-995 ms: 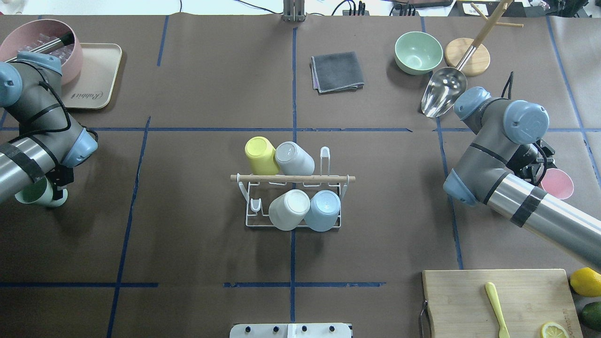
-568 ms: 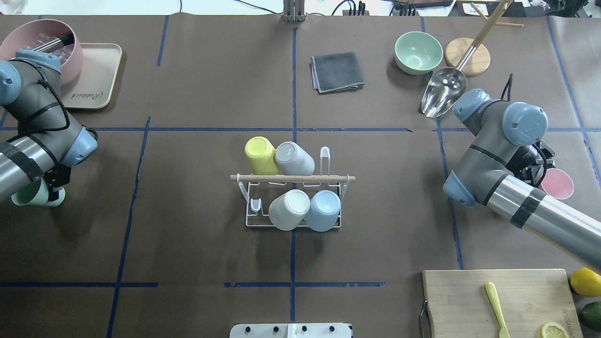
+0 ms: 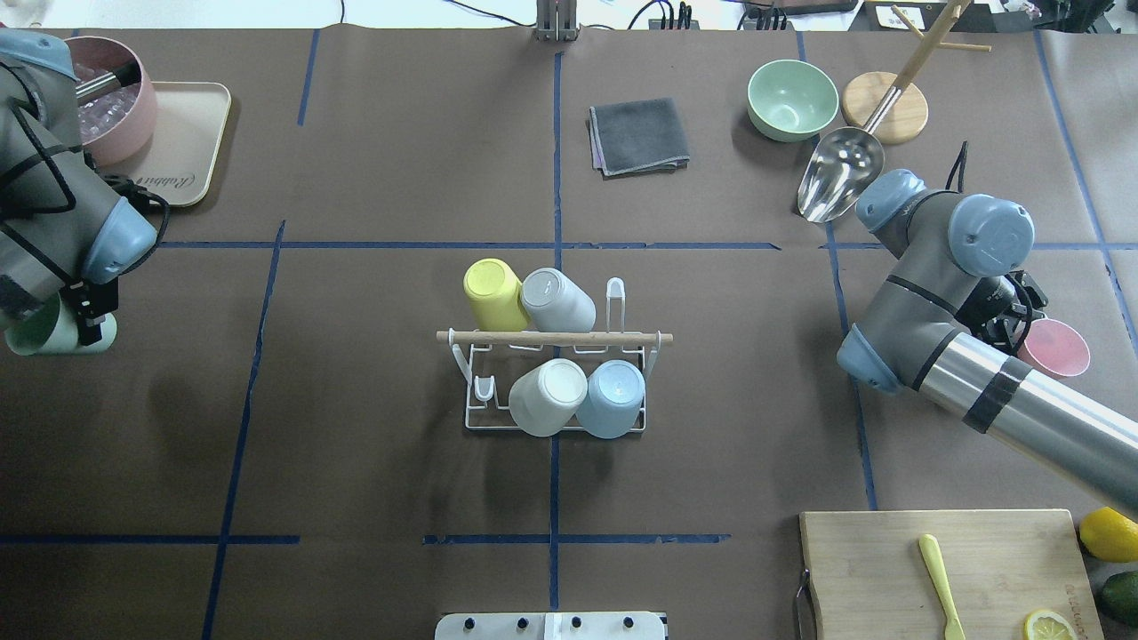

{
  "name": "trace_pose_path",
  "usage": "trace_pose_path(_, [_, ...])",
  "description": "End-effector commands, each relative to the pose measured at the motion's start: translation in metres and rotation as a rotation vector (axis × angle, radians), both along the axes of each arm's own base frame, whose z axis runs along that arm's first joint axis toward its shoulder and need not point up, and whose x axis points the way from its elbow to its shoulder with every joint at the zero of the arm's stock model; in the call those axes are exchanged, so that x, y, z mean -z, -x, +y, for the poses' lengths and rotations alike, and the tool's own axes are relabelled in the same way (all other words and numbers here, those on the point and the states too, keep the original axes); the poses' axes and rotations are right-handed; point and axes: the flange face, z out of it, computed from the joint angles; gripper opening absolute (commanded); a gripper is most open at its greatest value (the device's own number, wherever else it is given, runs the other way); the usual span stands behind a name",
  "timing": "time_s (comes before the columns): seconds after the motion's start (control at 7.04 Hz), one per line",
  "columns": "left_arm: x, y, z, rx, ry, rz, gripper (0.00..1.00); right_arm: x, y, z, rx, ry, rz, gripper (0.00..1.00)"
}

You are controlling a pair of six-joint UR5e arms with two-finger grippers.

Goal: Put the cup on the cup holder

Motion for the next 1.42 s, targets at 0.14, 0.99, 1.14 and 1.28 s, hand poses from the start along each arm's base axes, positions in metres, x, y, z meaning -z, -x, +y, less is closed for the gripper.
trace_pose_path(0.14, [0.090,0.024,-0.005,0.044,-0.254,0.143,0.04,0.037,0.009,-0.006,-0.003,-0.051,-0.054,0.10])
trace_pose_path(0.99, [0.198,0.006,-0.032,0.165,-0.729,0.388,0.04,0.190,0.015,-0.079,-0.346,-0.426,-0.829,0.05])
trace_pose_path(1.14, [0.217,0.003,-0.034,0.211,-0.834,0.461,0.04,0.215,-0.003,-0.090,-0.457,-0.475,-0.978,0.05])
trace_pose_path(1.28, [0.236,-0.007,-0.029,0.233,-0.911,0.531,0.04,0.240,-0.026,-0.098,-0.525,-0.519,-1.121,0.05])
